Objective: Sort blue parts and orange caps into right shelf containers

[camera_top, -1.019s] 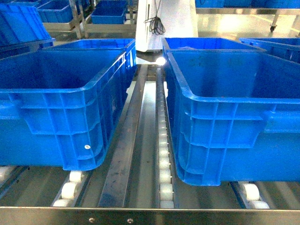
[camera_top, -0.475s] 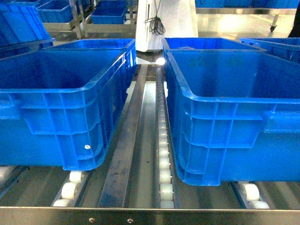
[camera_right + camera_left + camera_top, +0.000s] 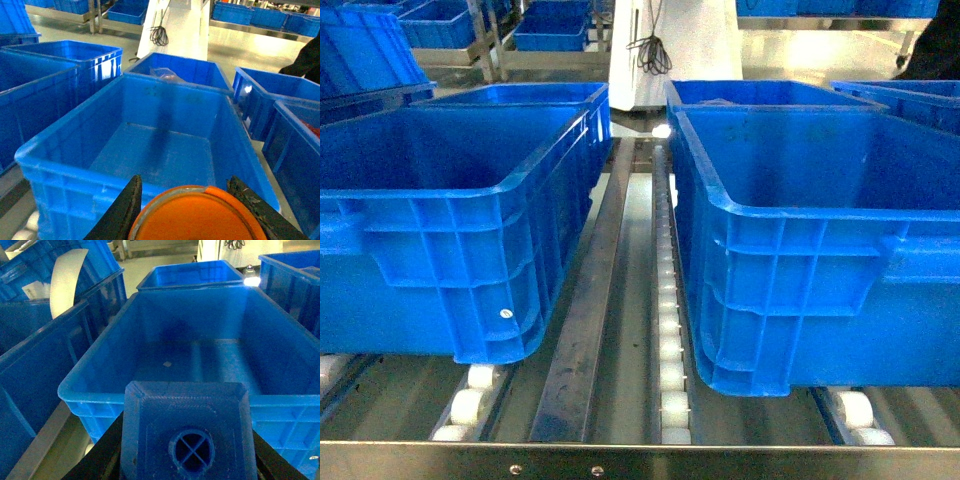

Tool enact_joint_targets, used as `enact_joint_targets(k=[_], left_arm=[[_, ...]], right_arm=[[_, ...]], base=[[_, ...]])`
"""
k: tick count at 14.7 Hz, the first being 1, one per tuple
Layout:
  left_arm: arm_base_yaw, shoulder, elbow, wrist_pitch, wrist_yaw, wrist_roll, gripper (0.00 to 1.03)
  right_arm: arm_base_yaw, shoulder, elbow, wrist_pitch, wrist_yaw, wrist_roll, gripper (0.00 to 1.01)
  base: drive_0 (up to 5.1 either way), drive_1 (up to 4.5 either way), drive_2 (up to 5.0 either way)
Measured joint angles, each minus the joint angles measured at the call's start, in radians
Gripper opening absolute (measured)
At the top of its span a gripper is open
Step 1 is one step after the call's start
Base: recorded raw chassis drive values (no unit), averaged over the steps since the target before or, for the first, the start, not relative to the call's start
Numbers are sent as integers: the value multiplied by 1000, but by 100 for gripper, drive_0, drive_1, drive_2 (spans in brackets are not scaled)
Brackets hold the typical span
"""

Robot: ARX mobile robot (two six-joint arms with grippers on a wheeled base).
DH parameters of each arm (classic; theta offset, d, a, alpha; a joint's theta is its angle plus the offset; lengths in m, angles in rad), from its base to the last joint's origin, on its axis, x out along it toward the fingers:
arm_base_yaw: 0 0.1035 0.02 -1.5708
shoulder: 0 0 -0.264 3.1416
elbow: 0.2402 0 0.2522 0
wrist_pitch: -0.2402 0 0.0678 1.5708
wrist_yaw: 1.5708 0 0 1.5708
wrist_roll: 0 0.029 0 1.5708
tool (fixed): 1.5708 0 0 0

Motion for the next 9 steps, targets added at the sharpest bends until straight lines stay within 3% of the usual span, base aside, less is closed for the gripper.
enact_joint_targets(k=[3, 4, 5, 7, 8, 9], left_arm=[[0, 0, 0, 0, 0, 0, 44], [0, 0, 0, 0, 0, 0, 44], [0, 0, 0, 0, 0, 0, 44], [0, 0, 0, 0, 0, 0, 44], [-26, 24, -1, 80, -90, -1, 44], [-33, 90, 39, 141, -134, -2, 44]], right_arm=[[34, 334, 187, 181, 35, -10, 43], [43, 442, 253, 192, 35, -12, 54], [55, 547, 296, 221, 99, -16, 67], [55, 525, 213, 238, 102, -12, 89], [55, 432, 161, 230, 97, -10, 100], [52, 337, 121, 195, 74, -7, 97]], base=[[0, 0, 0], [0, 0, 0], [0, 0, 0], [0, 0, 0], [0, 0, 0], [0, 0, 0]])
